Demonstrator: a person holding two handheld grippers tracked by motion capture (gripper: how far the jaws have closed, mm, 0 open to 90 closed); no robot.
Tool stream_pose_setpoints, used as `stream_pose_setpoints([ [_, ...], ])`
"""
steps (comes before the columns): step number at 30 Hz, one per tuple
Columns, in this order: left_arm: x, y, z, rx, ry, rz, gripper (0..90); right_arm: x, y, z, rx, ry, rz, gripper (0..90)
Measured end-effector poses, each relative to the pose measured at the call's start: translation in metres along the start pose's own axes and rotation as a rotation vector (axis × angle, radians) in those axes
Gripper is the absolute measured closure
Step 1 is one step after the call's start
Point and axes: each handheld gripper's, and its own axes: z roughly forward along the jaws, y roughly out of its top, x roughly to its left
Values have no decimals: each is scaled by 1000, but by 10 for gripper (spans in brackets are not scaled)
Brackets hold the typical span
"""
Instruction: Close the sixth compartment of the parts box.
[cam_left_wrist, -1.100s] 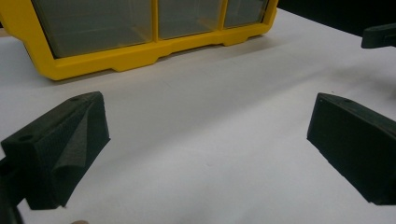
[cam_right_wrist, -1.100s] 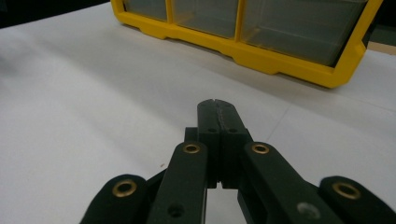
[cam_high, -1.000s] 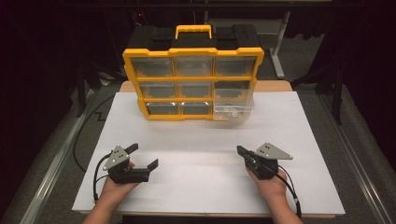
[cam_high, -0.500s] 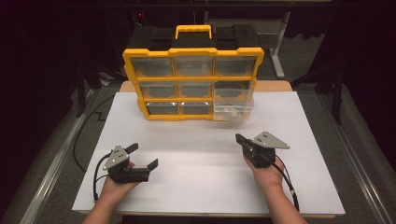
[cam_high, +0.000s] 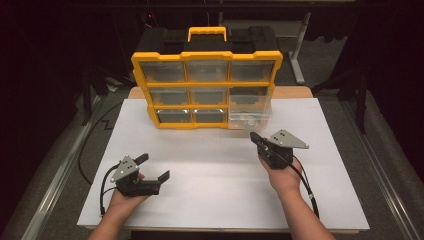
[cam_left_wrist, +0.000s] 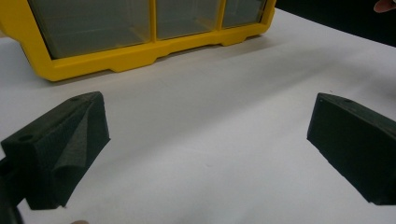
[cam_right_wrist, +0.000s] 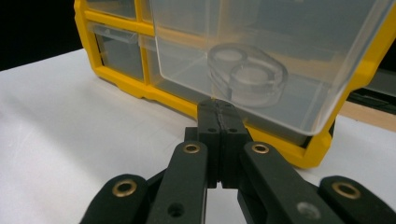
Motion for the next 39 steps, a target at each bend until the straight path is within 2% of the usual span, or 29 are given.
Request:
stream_pose_setpoints([
  [11, 0, 0, 0, 0, -3, -3, 2, 1, 18, 3, -27, -14, -29, 900],
  [24, 0, 0, -1, -10, -5, -4, 2, 3, 40, 1, -52, -32, -39, 900],
  [39, -2, 0, -1, -1, -8, 10, 2, 2, 46, 9, -48, -52, -45, 900],
])
